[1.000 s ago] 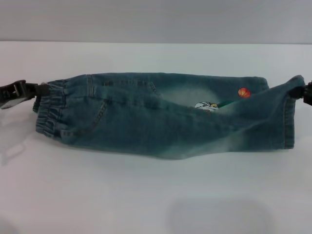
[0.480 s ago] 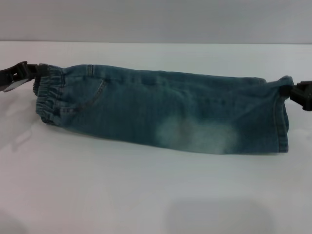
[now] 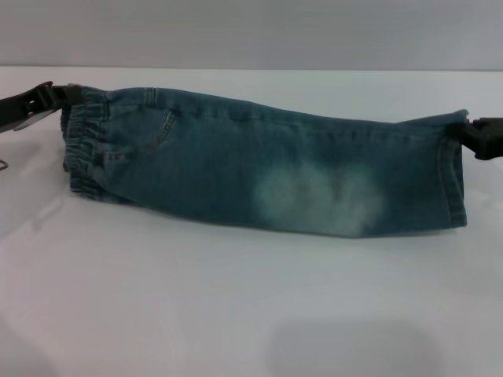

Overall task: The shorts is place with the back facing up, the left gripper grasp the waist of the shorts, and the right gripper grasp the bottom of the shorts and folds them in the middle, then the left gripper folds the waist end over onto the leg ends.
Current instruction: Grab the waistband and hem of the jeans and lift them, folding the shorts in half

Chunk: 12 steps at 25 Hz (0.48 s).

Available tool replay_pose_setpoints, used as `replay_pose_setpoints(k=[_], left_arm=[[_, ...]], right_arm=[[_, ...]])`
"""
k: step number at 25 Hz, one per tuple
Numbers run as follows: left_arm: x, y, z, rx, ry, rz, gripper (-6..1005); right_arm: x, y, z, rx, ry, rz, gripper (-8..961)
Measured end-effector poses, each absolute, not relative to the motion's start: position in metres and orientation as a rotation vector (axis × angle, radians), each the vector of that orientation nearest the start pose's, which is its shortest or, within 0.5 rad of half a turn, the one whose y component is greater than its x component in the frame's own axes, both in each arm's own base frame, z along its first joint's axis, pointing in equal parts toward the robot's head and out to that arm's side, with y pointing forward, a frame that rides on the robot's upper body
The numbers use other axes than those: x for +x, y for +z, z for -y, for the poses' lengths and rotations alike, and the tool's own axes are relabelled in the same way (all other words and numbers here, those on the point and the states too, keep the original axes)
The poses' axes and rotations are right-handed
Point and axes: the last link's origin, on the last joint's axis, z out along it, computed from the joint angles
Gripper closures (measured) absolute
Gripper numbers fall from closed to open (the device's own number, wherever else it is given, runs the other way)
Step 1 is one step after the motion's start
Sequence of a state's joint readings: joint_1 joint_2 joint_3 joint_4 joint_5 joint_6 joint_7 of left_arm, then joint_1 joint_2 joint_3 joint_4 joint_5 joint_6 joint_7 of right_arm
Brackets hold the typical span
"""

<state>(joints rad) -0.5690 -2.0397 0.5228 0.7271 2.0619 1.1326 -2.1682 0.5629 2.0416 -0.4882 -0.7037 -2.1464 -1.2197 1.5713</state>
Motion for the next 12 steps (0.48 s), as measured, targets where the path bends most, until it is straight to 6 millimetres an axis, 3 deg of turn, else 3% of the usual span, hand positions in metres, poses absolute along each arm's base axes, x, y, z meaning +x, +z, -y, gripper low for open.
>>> replay_pose_setpoints(k=[12], left_arm=[[-0.303, 0.065, -0.403, -1.877, -0.781, 1.473, 954]], right_arm=[[0.306, 0.045, -0.392, -2.239, 0.461, -0.892, 886]])
